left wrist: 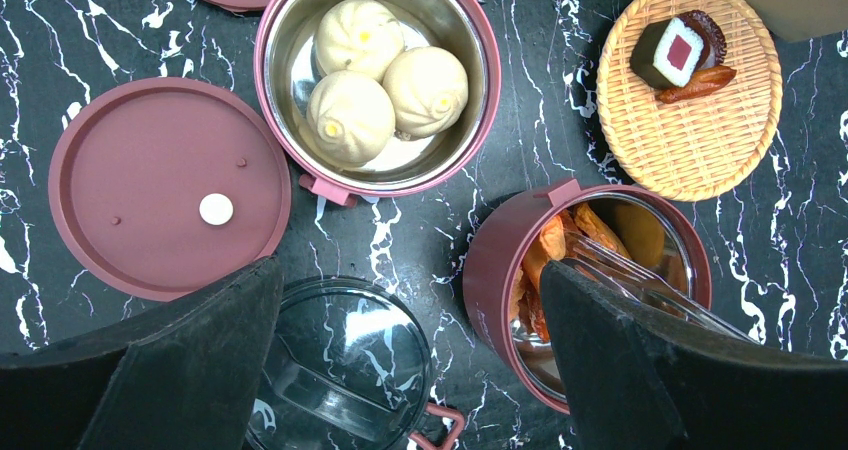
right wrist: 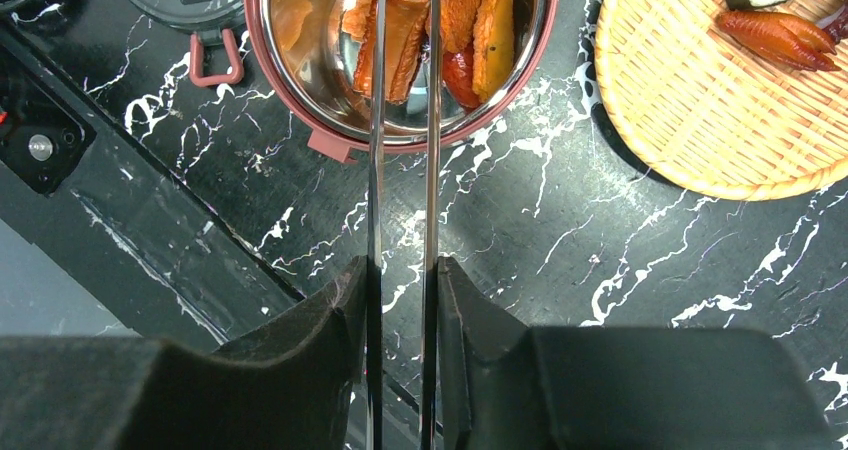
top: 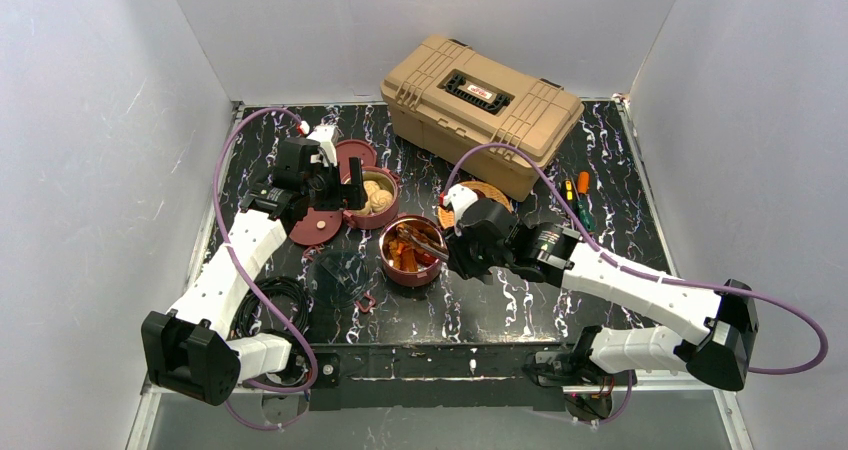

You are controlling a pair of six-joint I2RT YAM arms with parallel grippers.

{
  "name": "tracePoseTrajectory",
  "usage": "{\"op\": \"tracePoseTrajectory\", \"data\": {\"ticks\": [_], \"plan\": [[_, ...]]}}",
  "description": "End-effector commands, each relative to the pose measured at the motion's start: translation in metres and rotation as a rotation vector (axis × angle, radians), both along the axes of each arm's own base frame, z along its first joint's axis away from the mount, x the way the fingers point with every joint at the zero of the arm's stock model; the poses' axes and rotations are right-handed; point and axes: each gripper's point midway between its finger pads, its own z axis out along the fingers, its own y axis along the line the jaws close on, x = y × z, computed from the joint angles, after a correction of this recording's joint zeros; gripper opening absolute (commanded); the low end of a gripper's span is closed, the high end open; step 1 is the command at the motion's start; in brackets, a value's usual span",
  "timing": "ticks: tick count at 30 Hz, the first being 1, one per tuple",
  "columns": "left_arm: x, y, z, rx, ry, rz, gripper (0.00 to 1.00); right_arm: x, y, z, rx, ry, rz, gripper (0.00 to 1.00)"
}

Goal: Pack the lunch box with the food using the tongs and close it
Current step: Place the fake food in the packing box.

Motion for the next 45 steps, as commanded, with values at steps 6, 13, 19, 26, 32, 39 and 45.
{"op": "tracePoseTrajectory", "data": {"ticks": [6,13,19,26,32,39,45], "plan": [[0.003,0.001,0.015,-0.006,-0.025,0.002,0.99,0.008,0.0,0.028,0.071,-0.07,-0.036,0.44],[0.003,0.0,0.014,-0.006,-0.024,0.001,0.99,0.01,-0.002,0.046,0.104,-0.091,-0.055,0.45],[0.003,0.0,0.015,-0.009,-0.027,0.002,0.99,0.023,-0.013,0.075,0.13,-0.14,-0.167,0.44],[0.003,-0.002,0.014,-0.017,-0.022,-0.003,0.99,0.041,-0.047,0.079,0.007,-0.167,-0.366,0.44],[0.002,-0.002,0.014,-0.017,-0.021,-0.006,0.99,0.05,-0.073,0.044,-0.097,-0.088,-0.465,0.44],[0.002,-0.002,0.016,-0.019,-0.026,-0.005,0.99,0.057,-0.098,0.013,-0.091,0.038,-0.58,0.43],[0.002,-0.002,0.016,-0.019,-0.028,-0.004,0.99,0.059,-0.104,-0.007,-0.059,0.126,-0.643,0.43]]}}
